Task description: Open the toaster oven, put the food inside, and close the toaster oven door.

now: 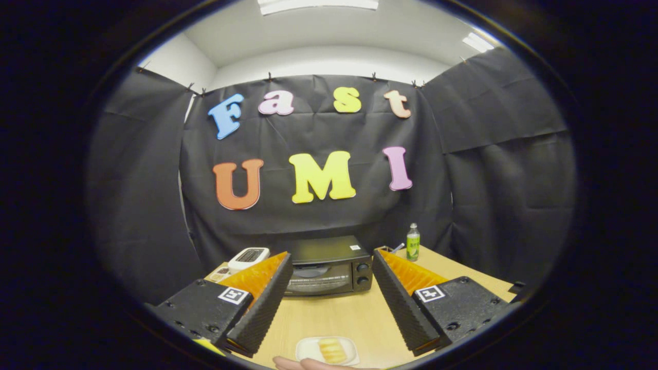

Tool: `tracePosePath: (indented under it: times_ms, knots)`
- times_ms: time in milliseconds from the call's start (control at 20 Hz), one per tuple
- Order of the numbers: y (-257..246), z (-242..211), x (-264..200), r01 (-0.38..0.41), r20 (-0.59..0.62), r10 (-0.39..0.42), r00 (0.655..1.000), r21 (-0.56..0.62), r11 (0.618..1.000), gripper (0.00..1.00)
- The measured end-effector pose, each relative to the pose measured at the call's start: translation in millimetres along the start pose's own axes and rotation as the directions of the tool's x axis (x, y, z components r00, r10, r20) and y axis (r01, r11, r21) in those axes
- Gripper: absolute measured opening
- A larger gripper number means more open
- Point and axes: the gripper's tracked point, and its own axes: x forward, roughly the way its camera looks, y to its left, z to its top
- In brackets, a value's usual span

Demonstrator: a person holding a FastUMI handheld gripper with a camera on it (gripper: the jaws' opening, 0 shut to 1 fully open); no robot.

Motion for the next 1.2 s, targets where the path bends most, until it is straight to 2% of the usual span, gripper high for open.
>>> tracePosePath:
  times_ms: [350, 700, 950, 1200]
  knots:
    - [9.2, -40.8, 88.1, -0.098, -0.080, 0.102, 0.992, 0.053, 0.994, 1.00]
    - [56.7, -83.5, 170.6, -0.165, -0.132, 0.154, 0.979, -0.079, 0.983, 1.00]
    - [78.3, -124.2, 222.3, -0.177, -0.222, 0.152, 0.963, -0.097, 0.979, 1.00]
    - [79.5, -148.5, 252.4, -0.151, -0.267, 0.125, 0.956, -0.078, 0.985, 1.00]
